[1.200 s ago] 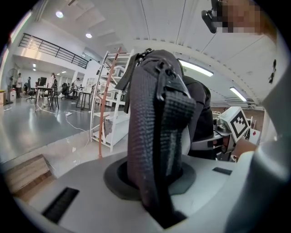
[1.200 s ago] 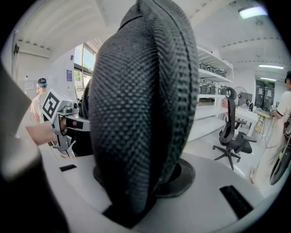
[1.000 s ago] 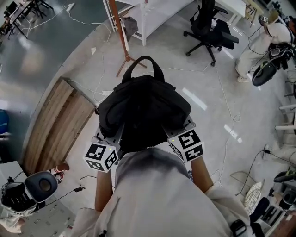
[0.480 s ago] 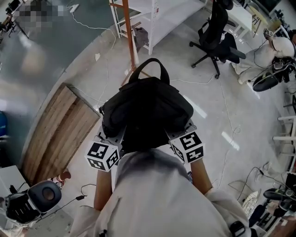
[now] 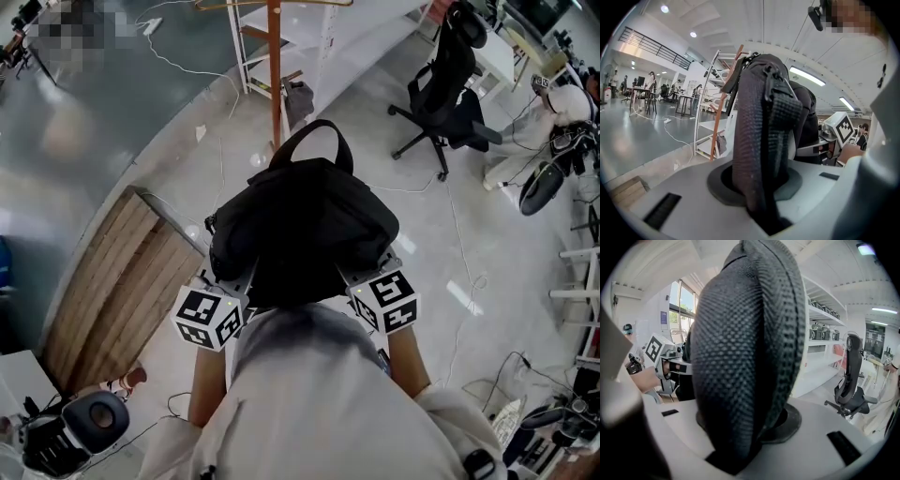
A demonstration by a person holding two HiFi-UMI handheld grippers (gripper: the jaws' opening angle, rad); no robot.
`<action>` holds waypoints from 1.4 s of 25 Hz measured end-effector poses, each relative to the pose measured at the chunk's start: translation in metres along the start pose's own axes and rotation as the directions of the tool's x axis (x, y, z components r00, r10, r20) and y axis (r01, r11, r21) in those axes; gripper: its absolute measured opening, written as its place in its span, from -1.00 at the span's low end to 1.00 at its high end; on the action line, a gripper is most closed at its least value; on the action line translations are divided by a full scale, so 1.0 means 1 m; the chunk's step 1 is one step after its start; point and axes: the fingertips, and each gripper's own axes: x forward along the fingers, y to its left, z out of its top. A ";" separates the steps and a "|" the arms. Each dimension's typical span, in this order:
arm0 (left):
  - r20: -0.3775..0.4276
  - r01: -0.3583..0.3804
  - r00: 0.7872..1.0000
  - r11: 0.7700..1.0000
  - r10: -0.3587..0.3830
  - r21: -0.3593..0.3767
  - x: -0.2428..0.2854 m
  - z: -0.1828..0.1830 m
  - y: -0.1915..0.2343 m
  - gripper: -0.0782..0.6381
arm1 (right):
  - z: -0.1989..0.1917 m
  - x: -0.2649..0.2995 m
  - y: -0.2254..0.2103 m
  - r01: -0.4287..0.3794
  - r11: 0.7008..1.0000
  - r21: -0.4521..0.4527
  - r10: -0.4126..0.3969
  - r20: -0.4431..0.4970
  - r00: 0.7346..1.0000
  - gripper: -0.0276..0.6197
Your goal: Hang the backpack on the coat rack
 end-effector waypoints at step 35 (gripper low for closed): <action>0.068 -0.035 0.997 0.997 0.031 0.063 0.093 0.103 0.103 -0.58 | 0.112 0.105 -0.086 -0.029 1.000 -0.010 0.029 0.056 0.998 -0.46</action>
